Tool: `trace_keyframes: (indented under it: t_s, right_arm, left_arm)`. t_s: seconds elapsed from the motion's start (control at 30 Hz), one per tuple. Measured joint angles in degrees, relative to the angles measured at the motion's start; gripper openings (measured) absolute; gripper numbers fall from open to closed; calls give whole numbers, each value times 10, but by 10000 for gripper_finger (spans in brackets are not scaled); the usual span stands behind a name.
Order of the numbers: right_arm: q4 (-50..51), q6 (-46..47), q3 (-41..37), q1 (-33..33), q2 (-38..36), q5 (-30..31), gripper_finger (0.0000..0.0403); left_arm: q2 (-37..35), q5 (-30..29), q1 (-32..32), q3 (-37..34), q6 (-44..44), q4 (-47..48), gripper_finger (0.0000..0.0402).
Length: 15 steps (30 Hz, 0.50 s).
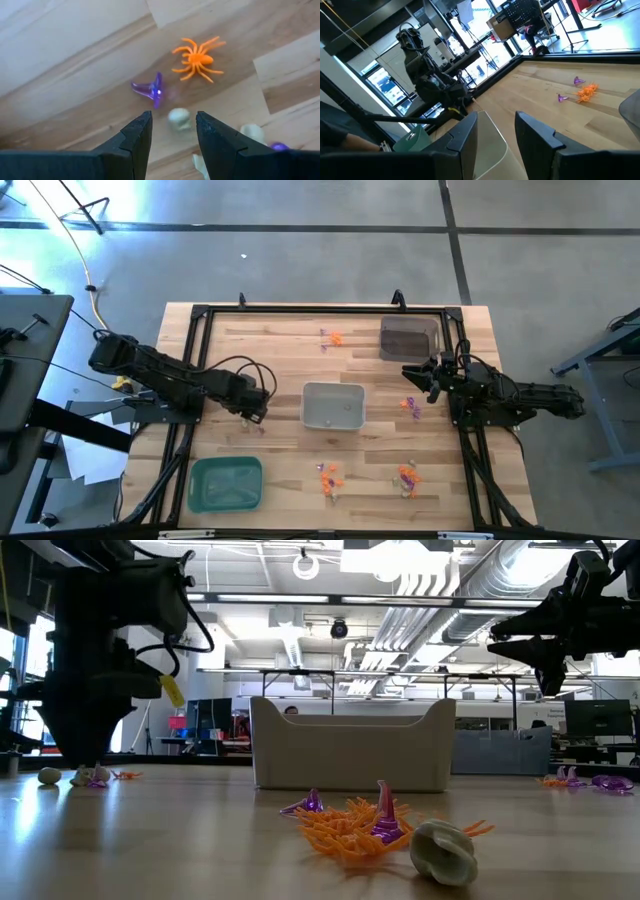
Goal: Sort Halloween decoration
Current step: Put the white skull toy into the white bin
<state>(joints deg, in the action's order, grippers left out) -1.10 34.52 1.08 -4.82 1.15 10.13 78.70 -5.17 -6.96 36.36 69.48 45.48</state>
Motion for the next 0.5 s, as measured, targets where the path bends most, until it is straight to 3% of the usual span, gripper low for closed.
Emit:
trace_keyframes:
  t_s: [0.5]
  right_arm:
    - [0,0,0,0,0,0,126]
  left_arm:
    - [12,9,5,0,2,-14,132]
